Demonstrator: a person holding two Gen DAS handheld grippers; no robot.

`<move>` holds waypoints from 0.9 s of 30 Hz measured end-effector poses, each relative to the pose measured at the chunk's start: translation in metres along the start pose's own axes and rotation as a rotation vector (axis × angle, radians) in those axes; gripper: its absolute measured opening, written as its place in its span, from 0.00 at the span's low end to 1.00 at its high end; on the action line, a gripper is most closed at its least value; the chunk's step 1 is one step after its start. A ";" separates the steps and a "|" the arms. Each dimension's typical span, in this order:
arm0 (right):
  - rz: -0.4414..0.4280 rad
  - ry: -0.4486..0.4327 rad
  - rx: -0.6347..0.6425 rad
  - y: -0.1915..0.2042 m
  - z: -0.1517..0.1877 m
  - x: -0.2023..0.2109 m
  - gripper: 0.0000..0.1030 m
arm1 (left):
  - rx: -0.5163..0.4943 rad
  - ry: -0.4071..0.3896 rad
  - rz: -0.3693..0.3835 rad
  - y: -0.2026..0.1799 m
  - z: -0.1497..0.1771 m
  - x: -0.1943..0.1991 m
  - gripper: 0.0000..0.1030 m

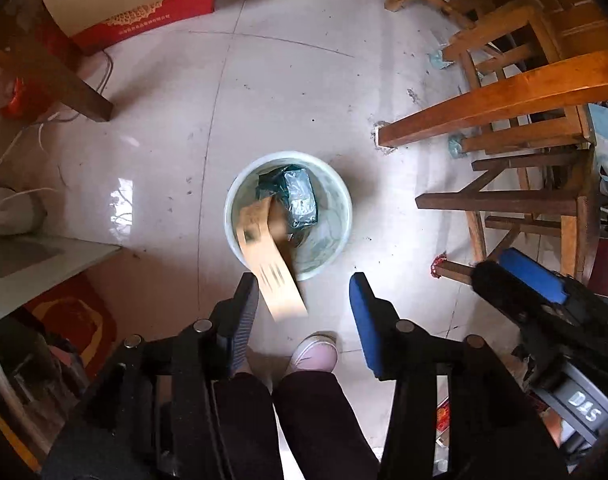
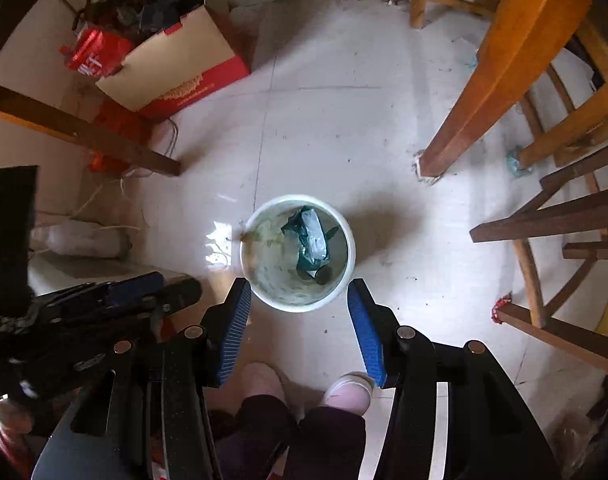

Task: Collect trash
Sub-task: 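Open both tools to drop the bags and box into the bucket, then move both open tools back up over the floral tablecloth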

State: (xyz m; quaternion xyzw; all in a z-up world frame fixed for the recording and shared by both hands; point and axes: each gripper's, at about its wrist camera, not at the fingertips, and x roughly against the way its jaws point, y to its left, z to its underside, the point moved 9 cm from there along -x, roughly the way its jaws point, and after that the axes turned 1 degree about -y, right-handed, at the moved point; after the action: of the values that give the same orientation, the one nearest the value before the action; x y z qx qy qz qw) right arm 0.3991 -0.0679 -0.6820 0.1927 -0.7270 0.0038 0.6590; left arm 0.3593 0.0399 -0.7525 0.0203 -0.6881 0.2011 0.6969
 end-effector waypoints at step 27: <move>0.007 -0.272 0.081 0.091 -0.024 0.289 0.45 | -0.166 -0.348 -0.027 -0.074 0.034 0.372 0.45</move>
State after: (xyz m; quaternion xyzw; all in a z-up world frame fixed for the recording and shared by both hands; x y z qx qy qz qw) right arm 0.3791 -0.0567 -0.3786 0.2152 -0.8095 0.0093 0.5461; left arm 0.3397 0.0552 -0.3729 0.0064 -0.8121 0.1278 0.5694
